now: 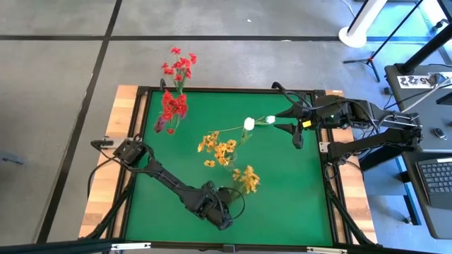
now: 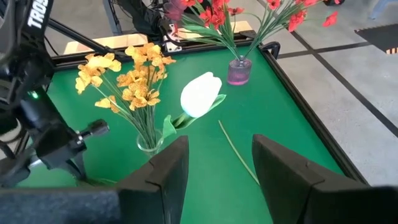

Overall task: Sort flowers into vase by color
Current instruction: Put the yellow flowers into the transparent vase, then put the yellow flower into the transparent vase

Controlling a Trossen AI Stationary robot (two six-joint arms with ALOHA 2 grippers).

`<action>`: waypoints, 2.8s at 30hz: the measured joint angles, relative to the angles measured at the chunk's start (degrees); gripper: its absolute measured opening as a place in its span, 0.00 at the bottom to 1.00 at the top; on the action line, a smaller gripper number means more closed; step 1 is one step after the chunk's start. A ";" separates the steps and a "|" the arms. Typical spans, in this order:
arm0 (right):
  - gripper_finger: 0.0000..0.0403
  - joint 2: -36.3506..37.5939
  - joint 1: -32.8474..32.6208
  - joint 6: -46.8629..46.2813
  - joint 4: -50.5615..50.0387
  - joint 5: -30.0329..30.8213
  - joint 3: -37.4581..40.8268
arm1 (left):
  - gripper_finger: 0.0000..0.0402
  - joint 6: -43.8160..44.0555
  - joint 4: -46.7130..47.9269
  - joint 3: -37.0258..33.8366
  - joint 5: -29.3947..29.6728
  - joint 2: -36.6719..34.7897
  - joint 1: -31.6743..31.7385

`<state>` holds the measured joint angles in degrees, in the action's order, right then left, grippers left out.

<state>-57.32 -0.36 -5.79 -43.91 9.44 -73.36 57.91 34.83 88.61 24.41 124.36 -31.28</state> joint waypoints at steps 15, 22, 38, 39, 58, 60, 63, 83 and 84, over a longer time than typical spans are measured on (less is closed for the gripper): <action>0.43 0.00 0.00 -0.32 0.12 0.11 0.00 | 0.00 -1.66 3.74 0.29 15.65 -14.55 -7.19; 0.43 1.38 0.00 -0.10 -0.10 0.47 0.00 | 0.00 -4.34 3.56 0.43 21.61 -19.77 -10.53; 0.43 1.33 0.00 -1.34 -0.09 0.45 -0.02 | 0.24 -11.25 -1.83 0.38 7.99 -6.68 -5.82; 0.43 1.29 0.00 -1.53 -0.16 0.45 -0.02 | 0.26 -10.97 -1.67 0.38 7.87 -6.16 -5.37; 0.43 1.18 -0.01 -2.09 -3.71 0.41 -0.02 | 0.45 -5.46 4.45 0.38 1.94 -2.75 -1.24; 0.43 1.20 0.00 -2.09 -4.10 0.41 -0.02 | 0.45 -5.49 4.34 0.40 1.09 -2.08 -0.47; 0.43 1.18 0.00 -2.07 -4.36 0.40 -0.02 | 0.45 -5.54 3.92 0.40 -0.61 -0.06 0.55; 0.43 3.06 0.00 -2.79 -3.29 -9.58 -1.43 | 0.03 -0.65 4.71 0.18 3.79 -3.41 -1.78; 0.43 3.58 -0.01 -2.78 -3.04 -10.25 -1.96 | 0.02 -0.37 4.67 0.22 5.30 -5.13 -2.53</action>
<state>-53.74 -0.37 -8.57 -46.95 -0.81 -75.32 57.54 39.50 88.83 29.72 119.23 -33.81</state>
